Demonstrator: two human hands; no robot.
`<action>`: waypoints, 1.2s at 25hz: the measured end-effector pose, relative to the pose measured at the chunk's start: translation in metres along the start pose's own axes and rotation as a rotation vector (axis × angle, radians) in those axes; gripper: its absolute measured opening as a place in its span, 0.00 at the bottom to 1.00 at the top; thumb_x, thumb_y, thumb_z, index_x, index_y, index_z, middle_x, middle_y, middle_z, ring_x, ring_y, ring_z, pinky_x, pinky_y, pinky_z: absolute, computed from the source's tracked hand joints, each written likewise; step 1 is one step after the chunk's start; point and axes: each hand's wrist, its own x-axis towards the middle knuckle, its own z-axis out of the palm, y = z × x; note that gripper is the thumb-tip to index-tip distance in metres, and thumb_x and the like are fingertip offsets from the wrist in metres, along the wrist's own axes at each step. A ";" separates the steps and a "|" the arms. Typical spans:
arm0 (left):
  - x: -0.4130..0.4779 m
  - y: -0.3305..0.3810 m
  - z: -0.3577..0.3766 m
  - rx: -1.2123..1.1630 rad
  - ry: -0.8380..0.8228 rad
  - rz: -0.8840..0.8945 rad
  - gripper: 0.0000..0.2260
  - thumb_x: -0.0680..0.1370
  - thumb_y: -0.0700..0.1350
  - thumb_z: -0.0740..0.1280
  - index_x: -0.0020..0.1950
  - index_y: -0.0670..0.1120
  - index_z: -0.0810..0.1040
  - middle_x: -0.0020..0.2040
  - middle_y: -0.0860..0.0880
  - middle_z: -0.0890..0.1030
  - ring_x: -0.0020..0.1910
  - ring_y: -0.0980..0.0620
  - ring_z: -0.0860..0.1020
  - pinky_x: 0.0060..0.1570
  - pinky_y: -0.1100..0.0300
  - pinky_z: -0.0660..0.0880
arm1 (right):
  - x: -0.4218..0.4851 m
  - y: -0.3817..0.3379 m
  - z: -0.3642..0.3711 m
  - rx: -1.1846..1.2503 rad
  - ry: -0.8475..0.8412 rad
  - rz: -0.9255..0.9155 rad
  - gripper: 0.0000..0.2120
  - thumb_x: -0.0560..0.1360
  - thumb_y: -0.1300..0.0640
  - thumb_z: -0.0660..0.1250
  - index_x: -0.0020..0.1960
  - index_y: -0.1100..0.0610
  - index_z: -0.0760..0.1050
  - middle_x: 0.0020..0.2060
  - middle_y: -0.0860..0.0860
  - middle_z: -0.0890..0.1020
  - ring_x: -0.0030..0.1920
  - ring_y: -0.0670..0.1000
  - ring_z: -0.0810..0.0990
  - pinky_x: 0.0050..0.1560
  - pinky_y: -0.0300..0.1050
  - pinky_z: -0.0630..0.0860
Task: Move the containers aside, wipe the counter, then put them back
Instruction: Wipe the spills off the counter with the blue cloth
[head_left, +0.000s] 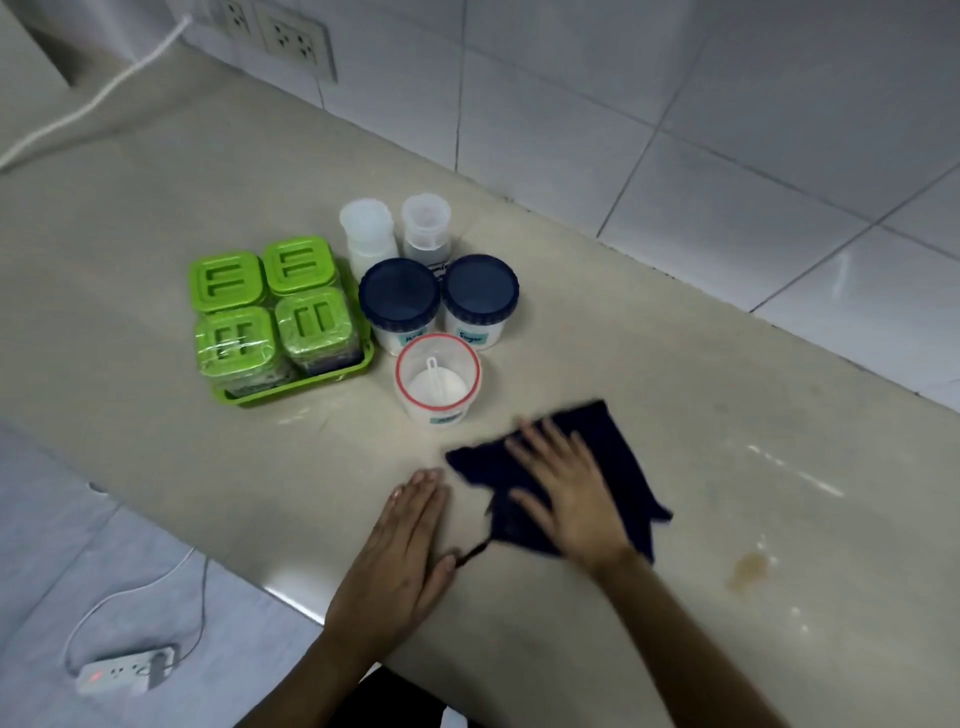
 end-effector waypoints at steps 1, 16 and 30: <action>0.000 0.000 0.000 0.002 -0.008 0.007 0.29 0.80 0.54 0.58 0.77 0.42 0.57 0.78 0.45 0.57 0.78 0.51 0.51 0.77 0.56 0.47 | 0.015 0.016 -0.005 -0.014 0.006 0.056 0.27 0.80 0.40 0.48 0.75 0.49 0.60 0.76 0.49 0.59 0.77 0.53 0.55 0.73 0.59 0.57; -0.013 0.022 0.003 0.127 -0.062 -0.040 0.31 0.81 0.58 0.51 0.78 0.41 0.52 0.79 0.45 0.53 0.79 0.50 0.49 0.77 0.54 0.44 | -0.101 -0.009 0.004 -0.024 0.018 0.232 0.27 0.80 0.39 0.49 0.75 0.48 0.60 0.76 0.47 0.58 0.76 0.51 0.57 0.74 0.54 0.50; 0.001 0.099 0.053 0.133 -0.043 0.075 0.32 0.79 0.58 0.54 0.76 0.39 0.58 0.78 0.43 0.58 0.78 0.49 0.53 0.77 0.52 0.47 | -0.240 0.033 -0.011 0.017 0.060 0.611 0.28 0.80 0.38 0.43 0.76 0.47 0.57 0.77 0.50 0.59 0.77 0.56 0.50 0.73 0.59 0.48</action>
